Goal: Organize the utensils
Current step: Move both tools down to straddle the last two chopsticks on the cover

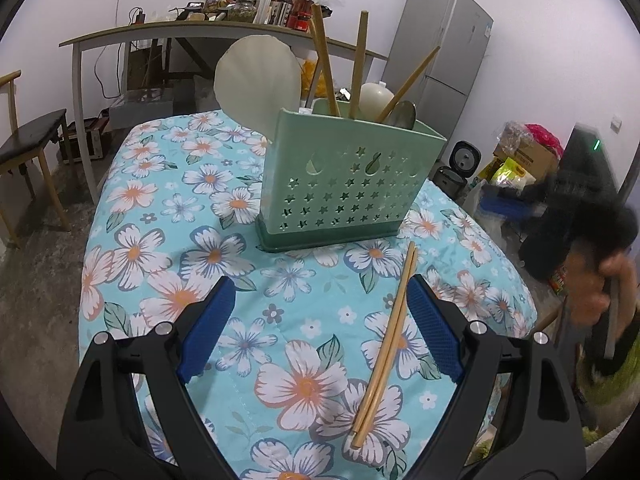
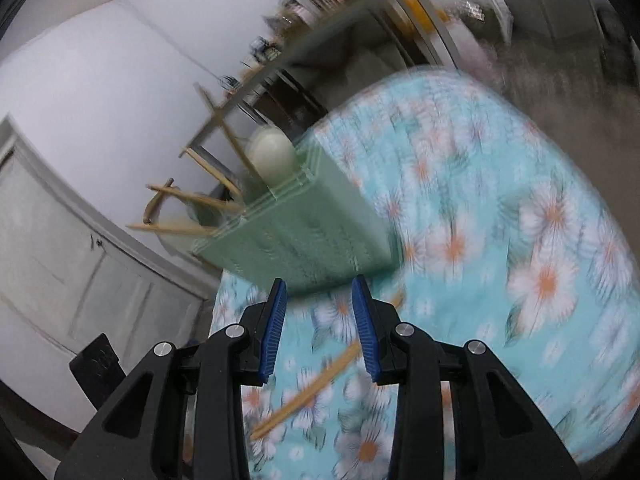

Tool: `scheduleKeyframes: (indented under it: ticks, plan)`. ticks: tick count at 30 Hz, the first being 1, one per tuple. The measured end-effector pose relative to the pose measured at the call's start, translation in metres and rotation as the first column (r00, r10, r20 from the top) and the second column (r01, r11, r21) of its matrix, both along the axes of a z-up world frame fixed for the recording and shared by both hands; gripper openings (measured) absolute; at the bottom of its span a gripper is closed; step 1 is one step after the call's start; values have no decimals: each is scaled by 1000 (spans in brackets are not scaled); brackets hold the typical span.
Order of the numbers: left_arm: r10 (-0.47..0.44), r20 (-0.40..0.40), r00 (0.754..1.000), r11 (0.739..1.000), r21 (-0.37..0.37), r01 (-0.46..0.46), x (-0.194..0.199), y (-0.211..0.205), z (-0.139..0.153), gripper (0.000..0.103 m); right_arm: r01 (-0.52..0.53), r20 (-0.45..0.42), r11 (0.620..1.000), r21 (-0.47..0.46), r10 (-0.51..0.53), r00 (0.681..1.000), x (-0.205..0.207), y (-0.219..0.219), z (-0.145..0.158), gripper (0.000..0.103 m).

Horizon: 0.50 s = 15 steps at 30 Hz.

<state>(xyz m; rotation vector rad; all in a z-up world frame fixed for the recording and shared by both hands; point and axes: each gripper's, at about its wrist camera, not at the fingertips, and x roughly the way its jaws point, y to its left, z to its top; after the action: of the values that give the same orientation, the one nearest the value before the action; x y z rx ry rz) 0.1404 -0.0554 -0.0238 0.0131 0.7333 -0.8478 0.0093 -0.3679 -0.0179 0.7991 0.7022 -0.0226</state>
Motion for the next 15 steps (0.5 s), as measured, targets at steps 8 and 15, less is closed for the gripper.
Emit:
scheduleKeyframes:
  ticks: [8,15]
  plan:
    - [-9,-4,1000,1000,1,9,1,6,1,82,51,-95,976,210,-31,995,4,-4,-66,17]
    - [-36,-36,999,999,0,36,1,1,-1,65,97,-119,939,331,-60,991,14,-14,-96,11]
